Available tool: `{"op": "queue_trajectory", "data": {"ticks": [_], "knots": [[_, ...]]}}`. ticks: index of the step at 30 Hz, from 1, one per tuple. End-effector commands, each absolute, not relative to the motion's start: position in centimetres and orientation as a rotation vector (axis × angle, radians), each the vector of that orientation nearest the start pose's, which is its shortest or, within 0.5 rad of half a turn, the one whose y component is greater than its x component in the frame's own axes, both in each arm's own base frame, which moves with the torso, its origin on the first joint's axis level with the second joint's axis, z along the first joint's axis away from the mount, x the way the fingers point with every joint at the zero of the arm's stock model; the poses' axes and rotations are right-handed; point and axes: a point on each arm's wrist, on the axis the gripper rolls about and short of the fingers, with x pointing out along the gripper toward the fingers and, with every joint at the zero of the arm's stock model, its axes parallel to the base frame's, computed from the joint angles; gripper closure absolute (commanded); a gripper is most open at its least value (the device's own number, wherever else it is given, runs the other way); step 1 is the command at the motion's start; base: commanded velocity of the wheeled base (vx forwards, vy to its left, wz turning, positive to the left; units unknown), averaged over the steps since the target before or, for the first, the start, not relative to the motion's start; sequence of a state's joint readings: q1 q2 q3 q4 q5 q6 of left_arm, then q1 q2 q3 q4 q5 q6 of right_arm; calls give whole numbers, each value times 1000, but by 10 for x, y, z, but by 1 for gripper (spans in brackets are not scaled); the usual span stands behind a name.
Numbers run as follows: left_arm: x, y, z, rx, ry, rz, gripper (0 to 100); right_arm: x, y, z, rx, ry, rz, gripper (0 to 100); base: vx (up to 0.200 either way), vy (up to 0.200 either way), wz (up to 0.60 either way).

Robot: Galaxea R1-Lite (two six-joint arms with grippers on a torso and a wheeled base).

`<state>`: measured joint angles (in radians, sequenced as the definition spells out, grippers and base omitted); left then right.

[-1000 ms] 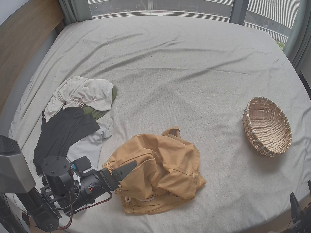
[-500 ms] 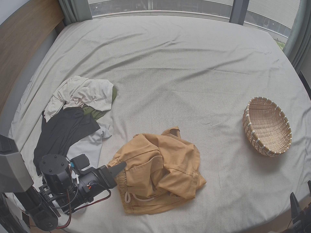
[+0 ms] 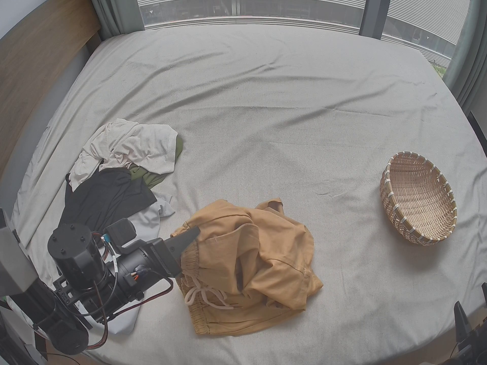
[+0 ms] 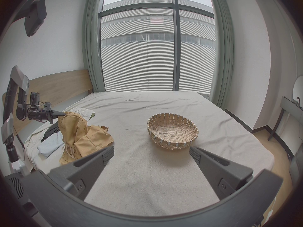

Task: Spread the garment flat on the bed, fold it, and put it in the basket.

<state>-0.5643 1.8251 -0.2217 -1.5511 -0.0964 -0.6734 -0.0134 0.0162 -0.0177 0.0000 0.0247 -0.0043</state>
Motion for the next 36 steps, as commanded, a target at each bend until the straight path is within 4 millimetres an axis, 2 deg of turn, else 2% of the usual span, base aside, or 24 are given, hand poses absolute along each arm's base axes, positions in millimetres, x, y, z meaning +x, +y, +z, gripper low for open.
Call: {"op": "queue_trajectory", "data": {"ticks": [1, 7, 31, 33, 35, 36], "knots": [[217, -128, 117, -612, 214, -624, 100, -23, 1, 76, -6, 1, 12, 0, 0, 0, 0], [217, -122, 129, -607, 172, -678, 100, -23, 1, 76, -9, 1, 12, 0, 0, 0, 0], [221, -114, 128, -591, 174, -692, 100, -23, 1, 76, -28, -2, 11, 0, 0, 0, 0], [221, -113, 129, -591, 171, -693, 100, -26, 1, 88, -34, -68, 13, 0, 0, 0, 0], [221, -113, 128, -591, 172, -692, 100, -35, 1, 137, -33, -216, 8, 0, 0, 0, 0], [221, -113, 128, -591, 172, -692, 100, -35, 1, 137, -33, -216, 8, 0, 0, 0, 0]]}}
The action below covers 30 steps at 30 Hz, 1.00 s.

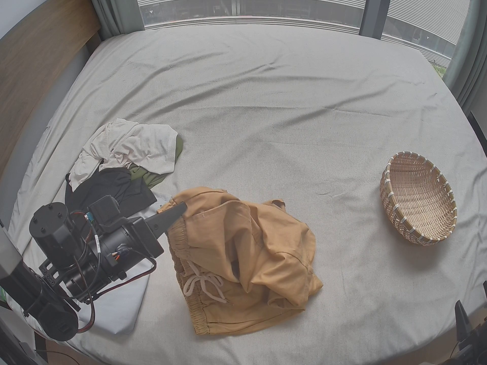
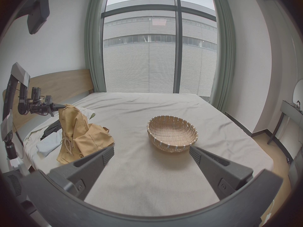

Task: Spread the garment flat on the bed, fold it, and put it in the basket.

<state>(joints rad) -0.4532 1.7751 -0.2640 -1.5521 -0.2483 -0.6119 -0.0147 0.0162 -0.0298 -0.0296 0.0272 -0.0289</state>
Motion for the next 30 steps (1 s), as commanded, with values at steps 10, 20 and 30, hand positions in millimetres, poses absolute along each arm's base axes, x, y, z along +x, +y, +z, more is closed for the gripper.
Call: {"op": "queue_trajectory", "data": {"ticks": [10, 20, 30], "knots": [[220, -114, 129, -589, 173, -695, 100, 16, 6, 201, 244, 20, 289, 0, 0, 0, 0], [220, -115, 128, -588, 179, -701, 100, 65, 24, 219, 315, 204, 577, 0, 0, 0, 0], [221, -114, 126, -588, 186, -694, 100, 100, 41, 221, 328, 285, 707, 0, 0, 0, 0]]}}
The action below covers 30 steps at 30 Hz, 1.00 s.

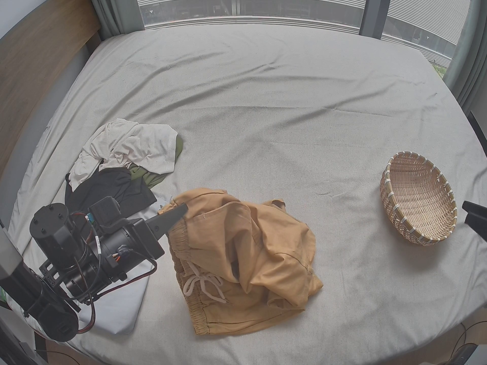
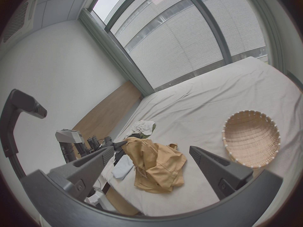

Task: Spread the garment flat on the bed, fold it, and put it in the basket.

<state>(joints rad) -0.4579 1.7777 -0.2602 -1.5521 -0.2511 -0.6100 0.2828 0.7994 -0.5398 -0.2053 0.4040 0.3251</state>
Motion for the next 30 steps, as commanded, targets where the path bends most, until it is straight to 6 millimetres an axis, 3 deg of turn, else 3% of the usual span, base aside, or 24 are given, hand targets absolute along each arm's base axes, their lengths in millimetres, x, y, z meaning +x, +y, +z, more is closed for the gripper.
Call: {"op": "queue_trajectory", "data": {"ticks": [1, 8, 15, 30], "knots": [[221, -115, 125, -588, 187, -694, 100, 103, 43, 217, 330, 296, 713, 0, 0, 0, 0], [222, -114, 124, -587, 190, -691, 100, 131, 52, 182, 332, 392, 700, 0, 0, 0, 0], [222, -115, 123, -585, 194, -690, 100, 160, 65, 165, 340, 435, 715, 0, 0, 0, 0], [226, -112, 119, -579, 201, -669, 100, 184, 87, 123, 428, 594, 728, 0, 0, 0, 0]]}}
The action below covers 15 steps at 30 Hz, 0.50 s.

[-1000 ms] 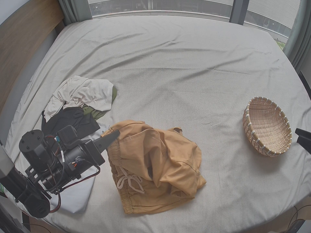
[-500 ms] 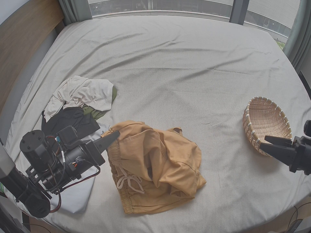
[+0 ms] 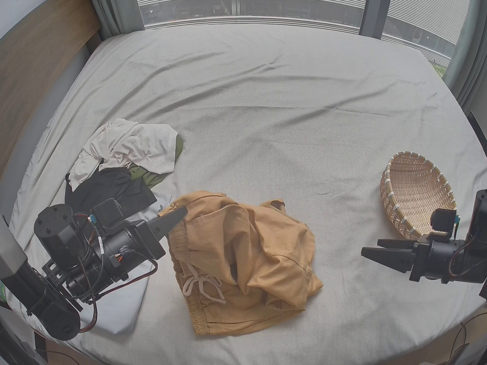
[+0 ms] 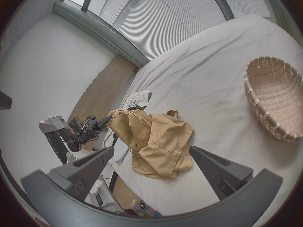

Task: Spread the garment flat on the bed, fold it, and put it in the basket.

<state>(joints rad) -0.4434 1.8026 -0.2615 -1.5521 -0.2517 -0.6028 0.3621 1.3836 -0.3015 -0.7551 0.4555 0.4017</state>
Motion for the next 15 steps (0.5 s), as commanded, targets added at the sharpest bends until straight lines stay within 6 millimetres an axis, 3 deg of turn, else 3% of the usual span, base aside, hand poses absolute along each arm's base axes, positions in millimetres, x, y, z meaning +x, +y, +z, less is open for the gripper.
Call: {"op": "queue_trajectory", "data": {"ticks": [1, 15], "knots": [[226, -112, 119, -579, 202, -671, 100, 187, 89, 120, 441, 604, 728, 0, 0, 0, 0], [226, -112, 119, -577, 204, -670, 100, 213, 110, 74, 471, 663, 736, 0, 0, 0, 0]]}}
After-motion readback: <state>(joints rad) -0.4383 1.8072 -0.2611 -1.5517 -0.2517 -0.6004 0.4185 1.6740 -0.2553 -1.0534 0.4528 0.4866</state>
